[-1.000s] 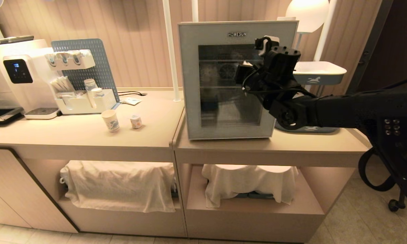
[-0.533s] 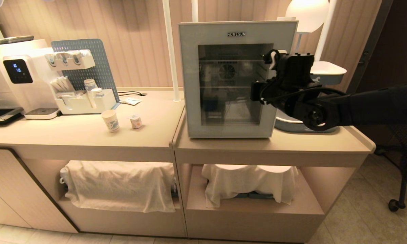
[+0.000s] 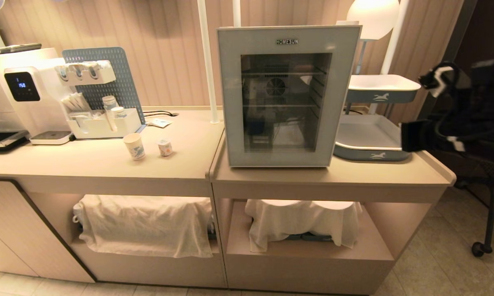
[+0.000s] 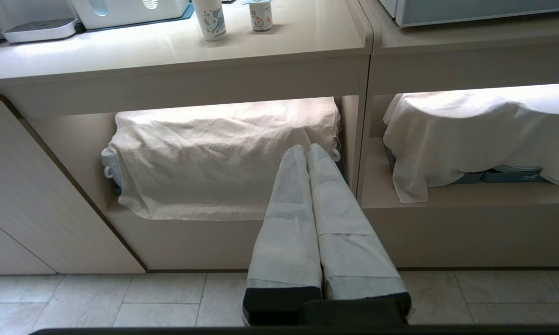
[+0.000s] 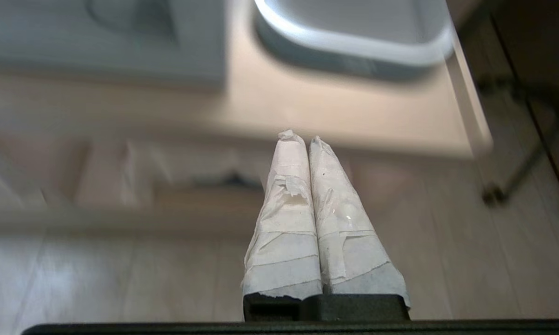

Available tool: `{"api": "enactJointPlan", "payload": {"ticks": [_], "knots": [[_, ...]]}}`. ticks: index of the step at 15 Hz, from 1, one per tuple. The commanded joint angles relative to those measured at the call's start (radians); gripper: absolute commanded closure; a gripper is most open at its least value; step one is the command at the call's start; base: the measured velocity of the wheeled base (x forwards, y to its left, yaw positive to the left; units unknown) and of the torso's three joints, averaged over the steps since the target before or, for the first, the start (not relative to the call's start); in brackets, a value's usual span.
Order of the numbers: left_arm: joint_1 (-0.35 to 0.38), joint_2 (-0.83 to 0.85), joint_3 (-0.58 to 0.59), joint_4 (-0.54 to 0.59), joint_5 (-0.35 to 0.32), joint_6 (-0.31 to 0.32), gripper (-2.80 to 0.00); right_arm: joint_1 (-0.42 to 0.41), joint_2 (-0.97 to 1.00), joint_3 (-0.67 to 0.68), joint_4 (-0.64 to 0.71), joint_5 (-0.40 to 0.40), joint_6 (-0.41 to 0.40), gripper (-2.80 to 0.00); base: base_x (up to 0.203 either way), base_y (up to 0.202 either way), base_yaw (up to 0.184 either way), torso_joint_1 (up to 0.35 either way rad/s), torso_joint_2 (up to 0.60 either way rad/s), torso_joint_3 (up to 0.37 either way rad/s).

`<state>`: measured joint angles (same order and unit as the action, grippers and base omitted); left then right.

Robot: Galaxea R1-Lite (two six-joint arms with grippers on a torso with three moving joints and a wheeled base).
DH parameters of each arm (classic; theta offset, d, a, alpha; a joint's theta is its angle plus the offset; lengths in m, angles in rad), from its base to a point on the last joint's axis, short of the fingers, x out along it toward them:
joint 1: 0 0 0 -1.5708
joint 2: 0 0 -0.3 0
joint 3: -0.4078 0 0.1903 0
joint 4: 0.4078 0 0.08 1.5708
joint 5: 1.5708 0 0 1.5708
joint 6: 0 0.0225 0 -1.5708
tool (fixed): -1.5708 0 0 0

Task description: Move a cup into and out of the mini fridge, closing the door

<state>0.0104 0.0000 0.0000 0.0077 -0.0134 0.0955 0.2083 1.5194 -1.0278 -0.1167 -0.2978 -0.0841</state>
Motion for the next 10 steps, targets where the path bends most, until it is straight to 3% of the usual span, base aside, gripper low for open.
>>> {"api": "enactJointPlan", "payload": {"ticks": [1,6,10], "knots": [[0.000,0.000,0.000,0.000,0.000,0.001,0.00,-0.076,-0.392,0.228,0.092,0.027,-0.005,0.00,0.000,0.000,0.000,0.000,0.00,0.000],[0.000,0.000,0.000,0.000,0.000,0.001,0.00,-0.172,-1.077,0.681,0.249,0.086,-0.018,0.00,0.000,0.000,0.000,0.000,0.00,0.000],[0.000,0.000,0.000,-0.002,0.001,0.001,0.00,-0.204,-1.407,0.861,0.329,0.131,-0.029,0.00,0.000,0.000,0.000,0.000,0.00,0.000]]}}
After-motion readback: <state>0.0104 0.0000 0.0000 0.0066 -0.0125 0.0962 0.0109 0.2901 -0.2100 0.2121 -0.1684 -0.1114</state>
